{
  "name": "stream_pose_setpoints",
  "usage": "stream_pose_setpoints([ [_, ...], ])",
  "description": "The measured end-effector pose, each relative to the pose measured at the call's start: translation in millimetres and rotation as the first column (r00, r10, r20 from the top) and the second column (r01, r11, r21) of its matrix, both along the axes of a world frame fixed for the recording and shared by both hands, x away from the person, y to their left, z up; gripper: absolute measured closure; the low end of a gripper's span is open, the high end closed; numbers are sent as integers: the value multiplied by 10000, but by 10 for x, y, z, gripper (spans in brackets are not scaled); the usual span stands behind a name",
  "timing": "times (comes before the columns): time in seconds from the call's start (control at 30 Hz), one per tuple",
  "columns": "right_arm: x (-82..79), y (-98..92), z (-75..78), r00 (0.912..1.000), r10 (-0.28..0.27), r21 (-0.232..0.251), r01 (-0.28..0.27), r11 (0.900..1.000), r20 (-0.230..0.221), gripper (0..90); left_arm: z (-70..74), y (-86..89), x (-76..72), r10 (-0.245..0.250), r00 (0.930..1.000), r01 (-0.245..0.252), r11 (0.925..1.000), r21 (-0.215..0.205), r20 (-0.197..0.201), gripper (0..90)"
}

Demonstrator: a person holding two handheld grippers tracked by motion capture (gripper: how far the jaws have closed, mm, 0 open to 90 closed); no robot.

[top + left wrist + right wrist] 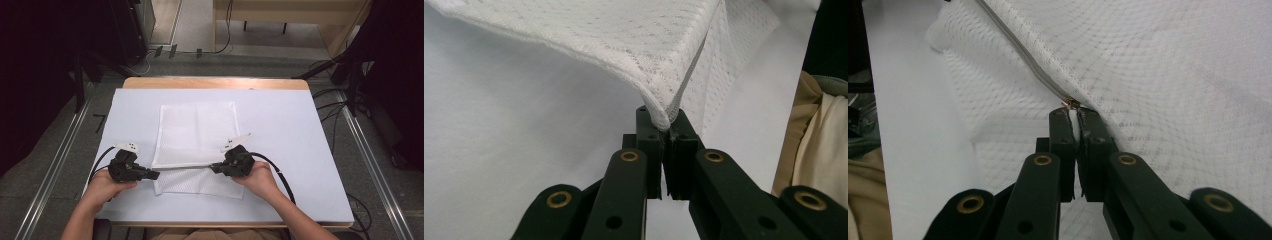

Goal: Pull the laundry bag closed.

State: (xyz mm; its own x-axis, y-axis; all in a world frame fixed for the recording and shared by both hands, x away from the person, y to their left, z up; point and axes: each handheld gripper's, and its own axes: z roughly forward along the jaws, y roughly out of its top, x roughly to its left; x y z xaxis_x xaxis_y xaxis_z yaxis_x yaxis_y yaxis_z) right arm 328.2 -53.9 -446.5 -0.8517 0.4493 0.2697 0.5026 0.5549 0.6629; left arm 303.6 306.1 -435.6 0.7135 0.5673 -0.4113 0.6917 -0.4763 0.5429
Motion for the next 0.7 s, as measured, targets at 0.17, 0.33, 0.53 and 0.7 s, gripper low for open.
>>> stream_pose_setpoints([
  [0.17,-8,-58,3,9999,-144,-56,144,9999,14,883,1,-1,2,18,10000,-18,10000,-17,54,879],
  [0.33,-27,-100,-20,9998,-174,-55,174,9998,-6,882,4,-9,-2,-41,10000,41,10000,-39,31,879],
  [0.53,-21,-173,-14,9994,-346,-44,346,9994,18,882,3,-8,-5,-40,10000,40,10000,-91,48,879],
  [0.7,-29,-236,-28,9990,-446,-124,445,9989,-61,882,-1,-5,0,-140,9999,140,9999,-32,10,878],
])
